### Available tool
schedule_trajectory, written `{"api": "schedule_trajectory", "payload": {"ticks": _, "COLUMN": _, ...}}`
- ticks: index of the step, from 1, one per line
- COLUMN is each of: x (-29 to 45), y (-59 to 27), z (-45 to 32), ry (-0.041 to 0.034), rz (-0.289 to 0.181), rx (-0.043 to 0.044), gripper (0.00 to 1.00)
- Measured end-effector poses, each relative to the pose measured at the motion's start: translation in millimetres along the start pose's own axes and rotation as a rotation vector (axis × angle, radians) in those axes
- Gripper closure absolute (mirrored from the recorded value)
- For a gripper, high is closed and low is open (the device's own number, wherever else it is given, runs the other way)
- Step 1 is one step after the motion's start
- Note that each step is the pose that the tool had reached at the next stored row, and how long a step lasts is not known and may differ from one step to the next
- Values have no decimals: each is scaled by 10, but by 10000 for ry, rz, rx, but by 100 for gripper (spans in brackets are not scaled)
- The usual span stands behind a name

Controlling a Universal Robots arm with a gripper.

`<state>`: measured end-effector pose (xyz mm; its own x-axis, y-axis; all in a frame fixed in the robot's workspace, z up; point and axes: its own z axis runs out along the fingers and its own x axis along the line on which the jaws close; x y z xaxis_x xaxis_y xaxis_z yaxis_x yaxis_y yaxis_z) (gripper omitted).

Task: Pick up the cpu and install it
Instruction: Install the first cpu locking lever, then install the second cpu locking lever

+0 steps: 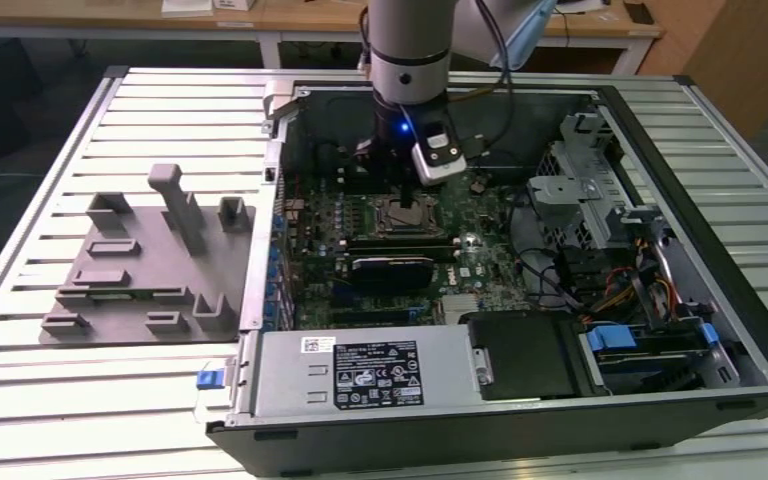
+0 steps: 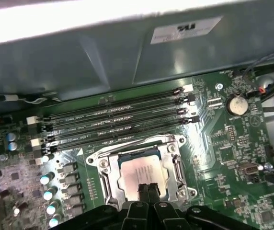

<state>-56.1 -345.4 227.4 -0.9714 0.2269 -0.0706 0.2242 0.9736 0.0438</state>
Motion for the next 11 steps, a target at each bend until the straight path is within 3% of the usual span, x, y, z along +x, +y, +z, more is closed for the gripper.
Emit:
{"api": "schedule_trajectory", "payload": {"ticks": 4, "x": -6, "y": 4, "z": -81, "ry": 1, "rz": -22, "rx": -2, "gripper": 89}}
{"api": "schedule_trajectory", "payload": {"ticks": 11, "x": -7, "y": 4, "z": -93, "ry": 1, "rz": -23, "rx": -2, "gripper": 89}}
